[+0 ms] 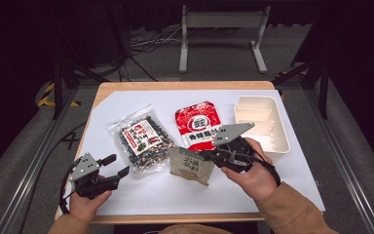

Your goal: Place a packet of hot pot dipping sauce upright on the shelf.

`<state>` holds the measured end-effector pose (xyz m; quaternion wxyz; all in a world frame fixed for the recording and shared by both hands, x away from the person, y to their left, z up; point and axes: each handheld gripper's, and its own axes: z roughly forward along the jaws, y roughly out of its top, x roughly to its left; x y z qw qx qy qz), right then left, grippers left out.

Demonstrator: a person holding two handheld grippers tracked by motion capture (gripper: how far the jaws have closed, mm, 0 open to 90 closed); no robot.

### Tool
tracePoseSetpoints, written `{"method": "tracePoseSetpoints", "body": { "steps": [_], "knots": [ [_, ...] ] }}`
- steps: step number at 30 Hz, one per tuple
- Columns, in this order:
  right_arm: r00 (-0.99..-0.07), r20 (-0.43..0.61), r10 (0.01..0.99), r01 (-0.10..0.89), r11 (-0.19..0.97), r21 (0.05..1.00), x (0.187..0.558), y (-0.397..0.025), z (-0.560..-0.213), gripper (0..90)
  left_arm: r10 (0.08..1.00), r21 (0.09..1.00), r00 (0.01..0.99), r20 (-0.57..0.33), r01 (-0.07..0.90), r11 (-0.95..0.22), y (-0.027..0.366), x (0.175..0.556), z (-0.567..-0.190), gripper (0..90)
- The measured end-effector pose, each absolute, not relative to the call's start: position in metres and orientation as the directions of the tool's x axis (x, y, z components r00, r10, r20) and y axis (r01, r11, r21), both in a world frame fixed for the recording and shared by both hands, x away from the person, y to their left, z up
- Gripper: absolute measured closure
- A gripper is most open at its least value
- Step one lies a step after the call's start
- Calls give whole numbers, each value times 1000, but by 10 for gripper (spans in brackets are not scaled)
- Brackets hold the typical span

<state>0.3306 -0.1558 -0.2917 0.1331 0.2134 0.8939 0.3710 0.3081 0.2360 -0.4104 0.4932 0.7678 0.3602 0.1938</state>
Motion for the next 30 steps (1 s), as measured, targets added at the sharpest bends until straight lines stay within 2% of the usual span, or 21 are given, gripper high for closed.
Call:
{"method": "tracePoseSetpoints", "body": {
  "steps": [12,24,30],
  "knots": [
    [-842,-127,524,274,619,736,340,-177,-269,900,748,899,661,-58,361,-249,238,308,-410,348],
    [-847,-178,501,215,630,746,357,-197,-247,900,751,898,657,-63,366,-244,239,308,-411,345],
    [-856,-158,492,229,634,739,368,-205,-239,900,752,898,656,-69,369,-239,239,308,-411,345]
  ]
}}
